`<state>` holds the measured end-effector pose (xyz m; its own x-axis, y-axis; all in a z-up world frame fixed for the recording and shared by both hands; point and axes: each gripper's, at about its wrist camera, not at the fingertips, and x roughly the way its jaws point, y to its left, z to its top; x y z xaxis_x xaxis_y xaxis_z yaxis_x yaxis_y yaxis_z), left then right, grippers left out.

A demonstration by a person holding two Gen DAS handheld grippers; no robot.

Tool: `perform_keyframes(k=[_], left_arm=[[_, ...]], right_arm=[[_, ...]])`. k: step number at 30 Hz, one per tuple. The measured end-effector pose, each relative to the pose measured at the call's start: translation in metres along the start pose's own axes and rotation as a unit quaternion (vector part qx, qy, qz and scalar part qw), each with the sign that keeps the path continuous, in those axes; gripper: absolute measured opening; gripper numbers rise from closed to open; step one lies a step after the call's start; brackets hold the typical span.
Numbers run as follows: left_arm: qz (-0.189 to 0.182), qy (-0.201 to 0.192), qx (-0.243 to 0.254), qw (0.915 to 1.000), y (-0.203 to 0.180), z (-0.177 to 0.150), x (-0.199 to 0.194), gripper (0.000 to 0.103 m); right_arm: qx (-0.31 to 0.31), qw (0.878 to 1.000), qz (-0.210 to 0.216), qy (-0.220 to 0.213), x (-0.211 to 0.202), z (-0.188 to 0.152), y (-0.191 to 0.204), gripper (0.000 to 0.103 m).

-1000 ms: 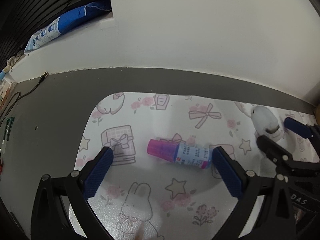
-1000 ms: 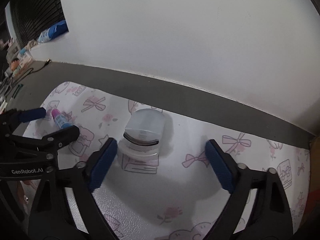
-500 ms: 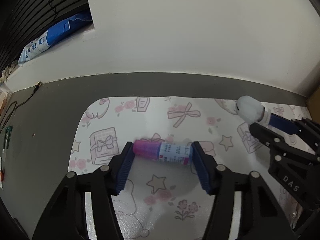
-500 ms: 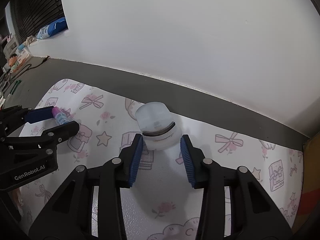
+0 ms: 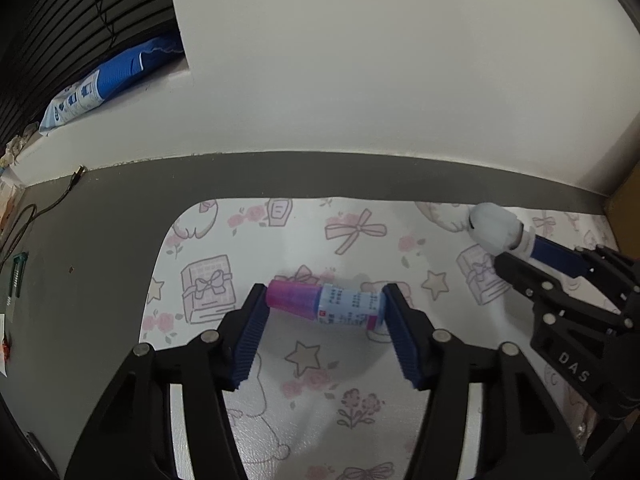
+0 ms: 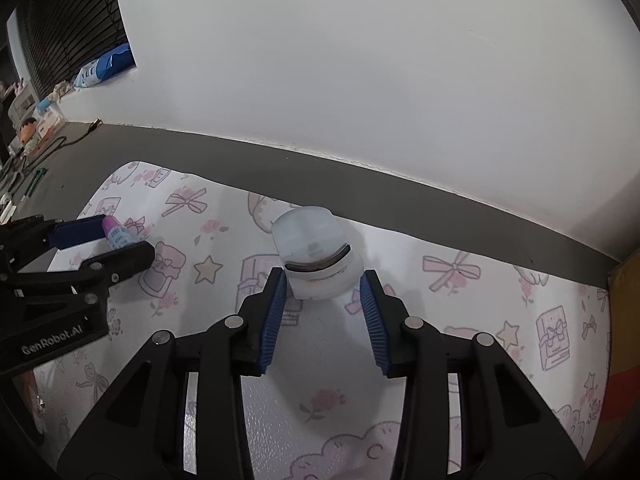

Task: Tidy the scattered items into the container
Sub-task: 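Grasp the white round jar with the right gripper while the left grasps the pink-blue bottle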

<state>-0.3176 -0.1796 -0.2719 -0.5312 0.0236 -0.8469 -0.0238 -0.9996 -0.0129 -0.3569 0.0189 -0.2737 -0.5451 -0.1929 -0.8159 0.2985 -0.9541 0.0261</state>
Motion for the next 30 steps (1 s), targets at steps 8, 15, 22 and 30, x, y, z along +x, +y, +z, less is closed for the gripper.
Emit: perform_keyframes(k=[8, 15, 22, 30], left_arm=[[-0.005, -0.004, 0.010, 0.9999, -0.008, 0.002, -0.009, 0.057], [-0.006, -0.007, 0.013, 0.9999, -0.011, -0.001, -0.017, 0.057], [-0.009, -0.007, 0.012, 0.9999, 0.002, -0.003, -0.012, 0.057], [-0.012, -0.011, 0.012, 0.9998, 0.001, -0.006, -0.007, 0.057]], right_arm=[[0.009, 1.000, -0.010, -0.004, -0.014, -0.006, -0.016, 0.032], [0.013, 1.000, -0.009, -0.009, -0.023, -0.015, -0.012, 0.031], [0.012, 1.000, -0.008, -0.011, -0.032, -0.025, -0.009, 0.031], [0.019, 1.000, -0.010, -0.016, -0.049, -0.033, -0.013, 0.031]])
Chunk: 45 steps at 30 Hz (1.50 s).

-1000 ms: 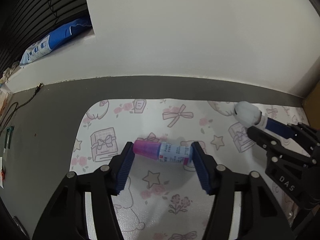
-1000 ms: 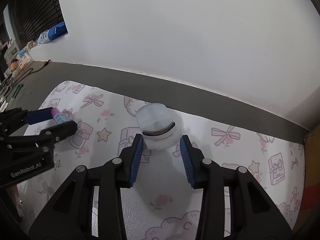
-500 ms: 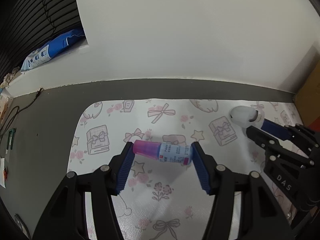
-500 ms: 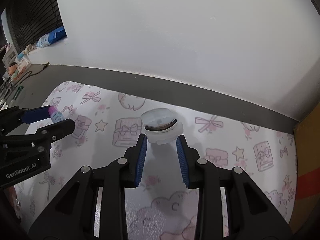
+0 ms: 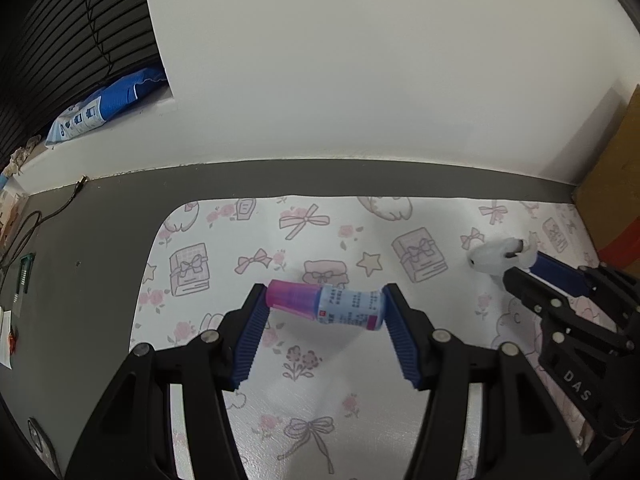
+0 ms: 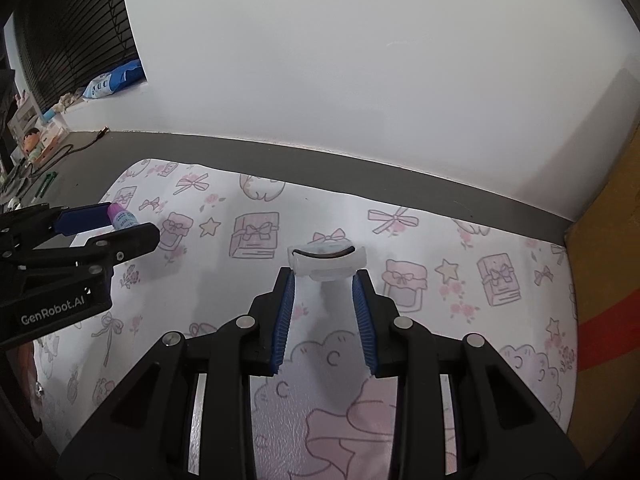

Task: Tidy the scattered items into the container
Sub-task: 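Grasp the white round jar with the right gripper while the left grasps the pink-blue bottle, then lift the white jar and pink-blue bottle and carry them over the box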

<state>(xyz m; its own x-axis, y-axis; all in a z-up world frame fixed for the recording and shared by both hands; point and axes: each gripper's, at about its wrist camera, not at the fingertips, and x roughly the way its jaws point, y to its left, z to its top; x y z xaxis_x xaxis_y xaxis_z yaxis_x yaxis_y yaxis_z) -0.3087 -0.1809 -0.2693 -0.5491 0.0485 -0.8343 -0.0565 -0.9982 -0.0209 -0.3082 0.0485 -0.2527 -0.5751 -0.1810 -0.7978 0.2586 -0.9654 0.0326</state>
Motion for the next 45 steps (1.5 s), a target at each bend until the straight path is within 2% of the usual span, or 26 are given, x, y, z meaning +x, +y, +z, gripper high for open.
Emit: perform_keyframes(k=[1, 3, 10, 11, 12, 13, 14, 15, 18, 26, 31, 37, 38, 39, 40, 42, 45], left_arm=[[0.000, -0.001, 0.000, 1.0000, -0.003, 0.000, 0.001, 0.057], [0.000, -0.001, 0.001, 1.0000, -0.010, 0.001, 0.004, 0.057], [0.002, -0.003, -0.001, 1.0000, -0.032, -0.001, 0.006, 0.057], [0.002, -0.003, -0.002, 1.0000, -0.032, -0.001, 0.006, 0.057], [0.002, -0.002, -0.002, 1.0000, -0.033, -0.001, 0.002, 0.057], [0.004, -0.002, -0.003, 1.0000, -0.033, -0.002, 0.001, 0.057], [0.005, -0.001, -0.004, 1.0000, -0.032, -0.001, 0.001, 0.057], [0.006, -0.002, -0.005, 1.0000, -0.033, -0.001, -0.006, 0.057], [0.011, -0.003, -0.012, 0.9999, -0.028, 0.000, -0.011, 0.057], [0.020, -0.005, -0.032, 0.9993, -0.009, 0.002, -0.015, 0.057], [0.022, -0.002, -0.040, 0.9989, -0.001, -0.001, -0.013, 0.057], [0.022, 0.000, -0.041, 0.9989, 0.002, -0.003, -0.012, 0.057], [0.022, 0.000, -0.041, 0.9989, 0.002, -0.004, -0.012, 0.057], [0.021, 0.000, -0.040, 0.9990, 0.002, -0.004, -0.012, 0.057], [0.022, 0.001, -0.039, 0.9990, 0.001, -0.004, -0.012, 0.057], [0.021, 0.001, -0.039, 0.9990, 0.001, -0.005, -0.012, 0.057], [0.020, 0.002, -0.037, 0.9991, -0.001, -0.006, -0.012, 0.057]], right_arm=[[-0.001, 1.000, 0.001, 0.000, -0.001, -0.001, 0.000, 0.029], [-0.003, 1.000, -0.003, -0.001, -0.003, -0.001, 0.001, 0.003], [-0.008, 1.000, -0.005, 0.018, 0.002, -0.007, -0.002, 0.003], [-0.008, 1.000, -0.003, 0.017, 0.003, -0.008, -0.002, 0.006], [-0.008, 1.000, -0.001, 0.015, 0.003, -0.008, -0.002, 0.024], [-0.010, 1.000, 0.005, 0.014, 0.003, -0.008, -0.002, 0.057], [-0.011, 1.000, 0.010, 0.011, 0.003, -0.008, -0.001, 0.069], [-0.012, 1.000, 0.016, 0.006, 0.003, -0.007, 0.000, 0.074], [-0.019, 0.999, 0.029, -0.001, 0.004, -0.001, 0.006, 0.073], [-0.092, 0.994, 0.053, 0.000, 0.021, 0.013, 0.044, 0.073], [-0.109, 0.993, 0.052, -0.002, 0.029, 0.019, 0.059, 0.080], [-0.110, 0.992, 0.050, 0.025, 0.047, 0.018, 0.066, 0.080], [-0.104, 0.992, 0.057, 0.036, 0.051, 0.017, 0.065, 0.076], [-0.103, 0.993, 0.052, 0.033, 0.052, 0.016, 0.065, 0.064], [-0.102, 0.994, 0.044, 0.025, 0.051, 0.015, 0.065, 0.047], [-0.090, 0.995, 0.043, 0.026, 0.052, 0.015, 0.062, 0.040], [-0.085, 0.995, 0.046, 0.025, 0.055, 0.014, 0.060, 0.040]])
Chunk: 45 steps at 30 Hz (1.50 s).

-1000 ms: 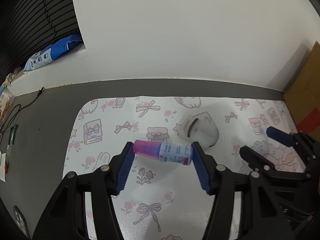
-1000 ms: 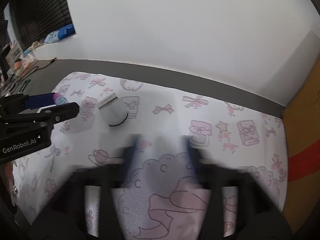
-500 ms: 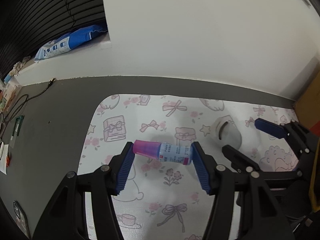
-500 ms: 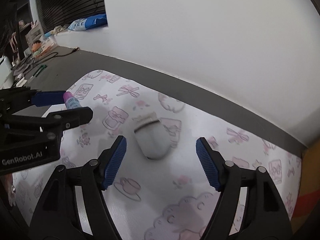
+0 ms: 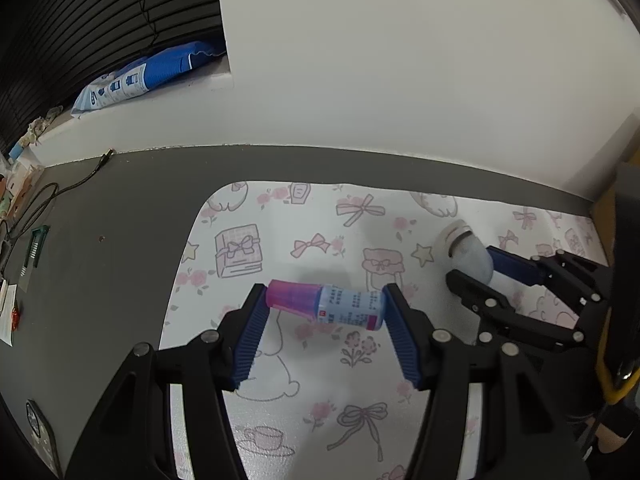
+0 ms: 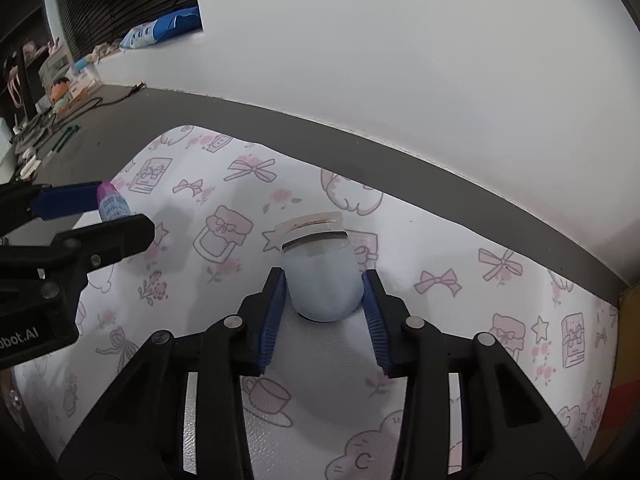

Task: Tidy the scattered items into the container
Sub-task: 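Lift the white jar and pink-blue bottle and carry them over the box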

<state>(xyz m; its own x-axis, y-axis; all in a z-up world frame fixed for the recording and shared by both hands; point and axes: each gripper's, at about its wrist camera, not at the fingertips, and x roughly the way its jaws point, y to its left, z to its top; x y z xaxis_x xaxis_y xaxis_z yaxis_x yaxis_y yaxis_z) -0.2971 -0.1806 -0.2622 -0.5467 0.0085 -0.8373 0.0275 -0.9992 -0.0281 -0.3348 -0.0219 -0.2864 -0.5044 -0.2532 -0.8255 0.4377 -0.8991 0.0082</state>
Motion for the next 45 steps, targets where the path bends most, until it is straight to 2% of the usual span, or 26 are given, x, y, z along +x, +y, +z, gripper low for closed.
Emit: perform_keyframes(k=[7, 19, 32, 45], left_arm=[[-0.001, 0.000, 0.003, 1.0000, -0.005, -0.003, -0.003, 0.057], [-0.013, -0.010, 0.020, 0.9997, -0.032, -0.009, -0.027, 0.057], [-0.045, -0.037, 0.045, 0.9973, -0.070, -0.009, -0.082, 0.057], [-0.058, -0.088, 0.054, 0.9930, -0.085, 0.003, -0.171, 0.057]], right_arm=[[0.024, 1.000, -0.005, -0.006, -0.003, -0.007, -0.011, 0.039], [0.080, 0.995, -0.051, -0.017, -0.051, -0.025, -0.030, 0.039], [0.109, 0.989, -0.084, -0.043, -0.135, -0.026, -0.035, 0.039], [0.115, 0.983, -0.115, -0.084, -0.228, -0.014, -0.038, 0.039]])
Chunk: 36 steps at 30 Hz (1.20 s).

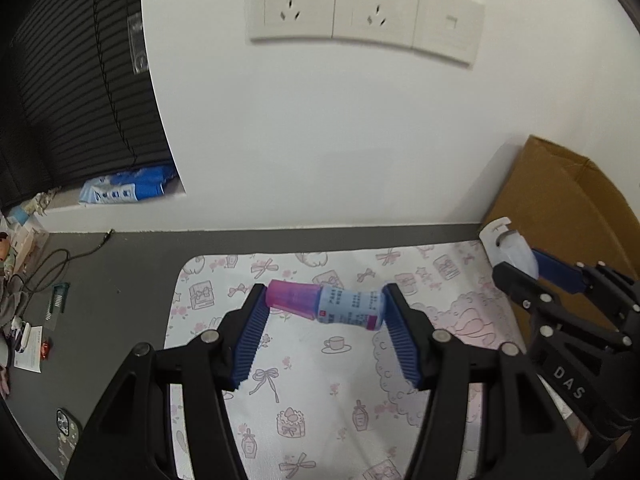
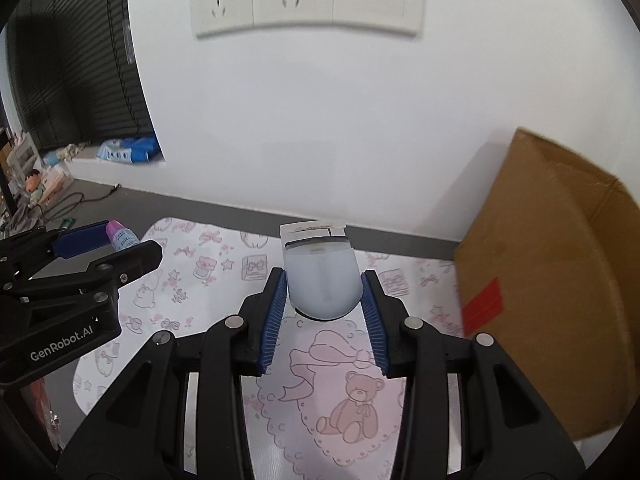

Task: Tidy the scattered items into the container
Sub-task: 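Lift the white jar and pink-blue bottle and carry them over the box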

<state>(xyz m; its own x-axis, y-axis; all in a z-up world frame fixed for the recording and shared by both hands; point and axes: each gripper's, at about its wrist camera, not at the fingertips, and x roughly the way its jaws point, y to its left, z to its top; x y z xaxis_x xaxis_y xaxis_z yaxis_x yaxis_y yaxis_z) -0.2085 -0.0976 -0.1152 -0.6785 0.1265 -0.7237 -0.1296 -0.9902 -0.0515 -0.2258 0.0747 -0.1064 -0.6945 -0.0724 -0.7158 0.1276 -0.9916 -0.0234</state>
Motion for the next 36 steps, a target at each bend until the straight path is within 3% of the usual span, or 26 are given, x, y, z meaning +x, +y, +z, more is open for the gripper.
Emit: perform_keyframes(k=[10, 22, 36], left_arm=[[-0.011, -0.036, 0.009, 0.9993, -0.013, 0.007, -0.064, 0.057], [-0.034, -0.057, 0.028, 0.9974, -0.032, 0.011, -0.103, 0.057], [0.015, -0.087, 0.000, 0.9961, -0.074, 0.012, -0.130, 0.057]], right_arm=[[-0.006, 0.999, -0.015, -0.035, -0.073, 0.011, 0.002, 0.039], [0.001, 0.997, -0.035, -0.069, -0.128, 0.009, -0.002, 0.039], [-0.027, 0.995, 0.000, -0.099, -0.160, 0.006, -0.039, 0.039]])
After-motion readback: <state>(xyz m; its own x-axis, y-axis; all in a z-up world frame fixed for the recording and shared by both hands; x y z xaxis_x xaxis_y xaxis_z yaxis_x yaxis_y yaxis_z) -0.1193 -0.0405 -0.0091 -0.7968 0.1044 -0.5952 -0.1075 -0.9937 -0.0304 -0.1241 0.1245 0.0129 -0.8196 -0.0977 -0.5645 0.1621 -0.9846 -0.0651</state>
